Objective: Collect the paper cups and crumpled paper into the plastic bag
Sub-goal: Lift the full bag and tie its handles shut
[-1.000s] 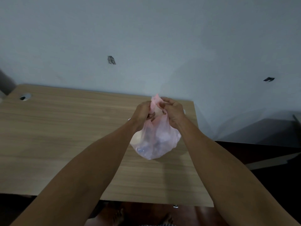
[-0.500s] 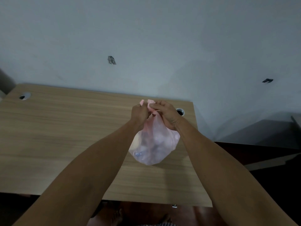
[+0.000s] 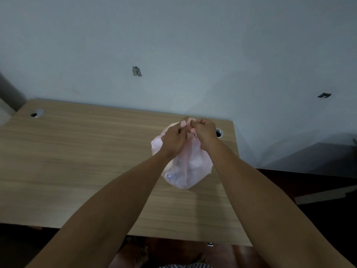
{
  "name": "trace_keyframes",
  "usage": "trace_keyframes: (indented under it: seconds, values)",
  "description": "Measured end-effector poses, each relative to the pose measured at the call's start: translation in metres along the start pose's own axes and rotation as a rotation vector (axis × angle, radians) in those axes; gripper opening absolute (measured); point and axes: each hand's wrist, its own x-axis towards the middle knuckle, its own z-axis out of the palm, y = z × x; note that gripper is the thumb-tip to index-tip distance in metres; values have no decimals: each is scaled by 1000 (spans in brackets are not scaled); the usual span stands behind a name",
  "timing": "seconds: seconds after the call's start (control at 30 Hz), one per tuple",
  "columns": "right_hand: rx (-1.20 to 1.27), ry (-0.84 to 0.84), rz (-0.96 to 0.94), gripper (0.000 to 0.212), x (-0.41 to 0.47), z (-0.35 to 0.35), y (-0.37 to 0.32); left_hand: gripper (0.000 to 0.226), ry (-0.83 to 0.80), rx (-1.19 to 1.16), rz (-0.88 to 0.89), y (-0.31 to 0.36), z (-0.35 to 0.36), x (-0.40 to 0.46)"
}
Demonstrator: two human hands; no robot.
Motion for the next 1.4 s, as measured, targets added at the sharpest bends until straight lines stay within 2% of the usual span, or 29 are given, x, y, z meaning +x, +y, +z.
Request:
trace_keyframes:
  seconds: [0.1,0.17,0.23,0.3,0.37,0.43,0.5,0.57,0.67,0.73,0.83,0.87,0.9,1.0,1.13,1.23,1.27,1.33,1.4]
  values:
    - [-14,-21,18,16,2,-4,-3,28,-7,205,169,-9,-6,-1]
    - [-51,-41,-17,9,1,-6,-5,30,11,358,197,-2,-11,0]
    - [-71,-65,-53,13,0,-6,-7,34,-10,584,150,2,-15,4]
    - [-86,-119,-87,14,-3,-6,-9,37,-50,658,46,11,-21,6]
    - [-135,-164,-133,10,-5,-5,-9,40,-100,497,-71,18,-26,6]
    - [-216,-175,-190,9,-6,-7,-7,38,-149,179,-204,22,-29,7]
    - [-286,-185,-248,21,-7,-11,-5,33,-164,5,-279,23,-32,11]
    - [-294,-216,-309,34,-10,-17,-4,28,-143,-18,-316,20,-34,15]
    - [-290,-229,-392,45,-14,-24,-7,40,-131,-43,-310,13,-35,16]
    - [-331,-282,-401,54,-12,-25,-8,37,-124,-57,-329,6,-34,19]
    - [-460,-404,-225,68,-10,-27,-3,36,-65,-46,-375,-6,-32,24]
    - [-470,-444,-157,90,-11,-28,0,37,-53,-34,-384,-8,-31,26]
    - [-485,-474,-112,95,-11,-29,5,37,-53,-16,-393,-6,-30,25]
    - [-467,-481,-183,53,-11,-29,15,35,-90,-51,-414,4,-30,21]
    - [-510,-509,-104,30,-13,-28,7,23,-65,-43,-435,5,-28,21]
    - [-569,-498,-62,41,-4,-35,8,29,29,90,-427,-4,-36,26]
    - [-565,-494,-48,38,-2,-40,10,33,59,139,-442,-10,-43,28]
    - [-556,-480,-9,16,2,-50,15,44,151,235,-468,-18,-57,30]
    - [-550,-461,21,28,6,-57,20,49,187,350,-458,-24,-67,32]
